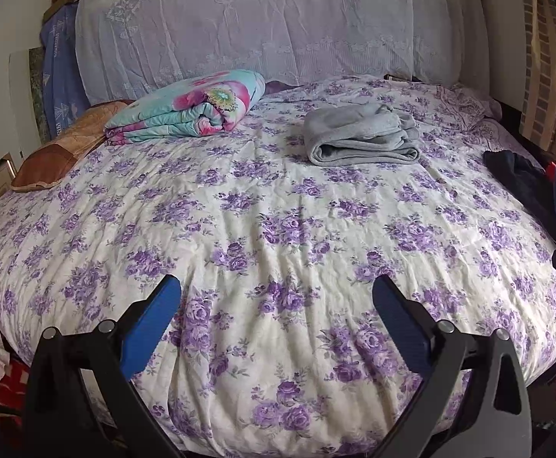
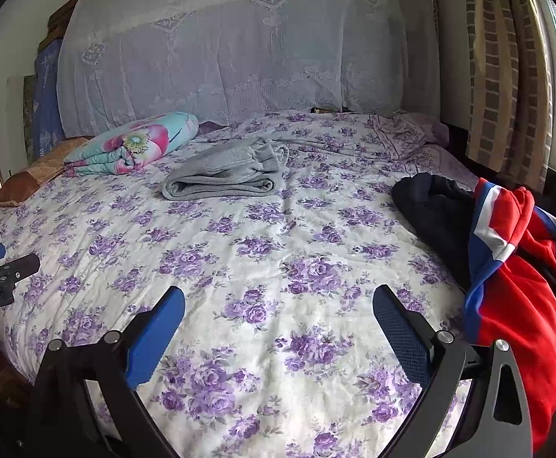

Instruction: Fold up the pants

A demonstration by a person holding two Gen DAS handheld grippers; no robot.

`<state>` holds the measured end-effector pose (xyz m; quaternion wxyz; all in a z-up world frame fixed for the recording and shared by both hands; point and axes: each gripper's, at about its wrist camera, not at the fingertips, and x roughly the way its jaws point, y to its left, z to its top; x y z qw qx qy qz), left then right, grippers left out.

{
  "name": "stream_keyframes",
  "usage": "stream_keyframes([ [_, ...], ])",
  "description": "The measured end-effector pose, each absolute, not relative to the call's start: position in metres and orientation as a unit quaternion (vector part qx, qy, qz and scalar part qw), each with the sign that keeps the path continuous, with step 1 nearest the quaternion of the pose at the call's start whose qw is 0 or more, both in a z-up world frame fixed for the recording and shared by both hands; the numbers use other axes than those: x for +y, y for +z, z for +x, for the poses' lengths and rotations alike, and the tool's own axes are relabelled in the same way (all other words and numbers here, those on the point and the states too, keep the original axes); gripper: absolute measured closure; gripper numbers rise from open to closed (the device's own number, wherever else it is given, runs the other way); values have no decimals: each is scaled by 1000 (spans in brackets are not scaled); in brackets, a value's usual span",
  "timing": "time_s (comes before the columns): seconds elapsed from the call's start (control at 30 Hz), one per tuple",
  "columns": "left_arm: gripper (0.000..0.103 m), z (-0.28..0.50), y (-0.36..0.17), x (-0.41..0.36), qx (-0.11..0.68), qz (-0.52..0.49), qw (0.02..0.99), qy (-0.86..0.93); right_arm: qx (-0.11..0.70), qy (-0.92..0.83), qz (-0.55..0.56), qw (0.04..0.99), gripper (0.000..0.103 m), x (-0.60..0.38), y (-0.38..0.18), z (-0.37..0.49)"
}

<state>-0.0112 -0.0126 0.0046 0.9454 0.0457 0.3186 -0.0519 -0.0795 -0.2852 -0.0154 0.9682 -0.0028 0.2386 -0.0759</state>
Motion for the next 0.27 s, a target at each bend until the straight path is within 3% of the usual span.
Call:
stream_keyframes([
  [0.27,5,-10,3,-13,324,51,943,-44,240,-80,-1,967,3,-289,-14,-81],
])
